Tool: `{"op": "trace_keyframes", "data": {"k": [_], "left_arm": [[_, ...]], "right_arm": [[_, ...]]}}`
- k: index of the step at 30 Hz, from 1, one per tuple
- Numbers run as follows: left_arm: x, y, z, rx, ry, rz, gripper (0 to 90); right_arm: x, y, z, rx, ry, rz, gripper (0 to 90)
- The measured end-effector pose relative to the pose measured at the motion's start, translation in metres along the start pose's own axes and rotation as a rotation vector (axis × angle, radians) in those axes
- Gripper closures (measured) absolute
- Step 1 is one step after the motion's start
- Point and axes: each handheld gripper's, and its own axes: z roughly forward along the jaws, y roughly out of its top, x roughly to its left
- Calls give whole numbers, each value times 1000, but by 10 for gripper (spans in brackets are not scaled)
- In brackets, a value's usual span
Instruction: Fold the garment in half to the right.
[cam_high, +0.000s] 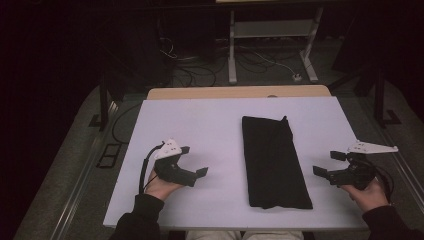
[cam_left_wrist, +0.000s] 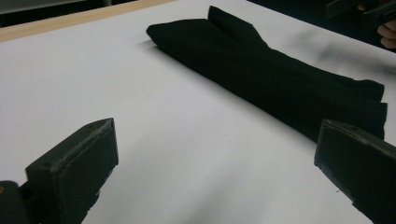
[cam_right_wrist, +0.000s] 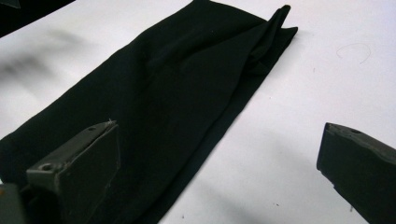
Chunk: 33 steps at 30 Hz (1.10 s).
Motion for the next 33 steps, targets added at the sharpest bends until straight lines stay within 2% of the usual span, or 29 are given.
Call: {"op": "trace_keyframes", "data": {"k": [8,17,33], "left_arm": [[7,-9,-11,-6,9,-13,0],[18,-18,-30,-33,51,-46,0],[33,-34,-57,-66,115,-82,0]], "right_arm": [[0,0,0,4,0,1,0],[0,-1,1,7,1,3,0],[0,-1,1,12,2,3,0]]}}
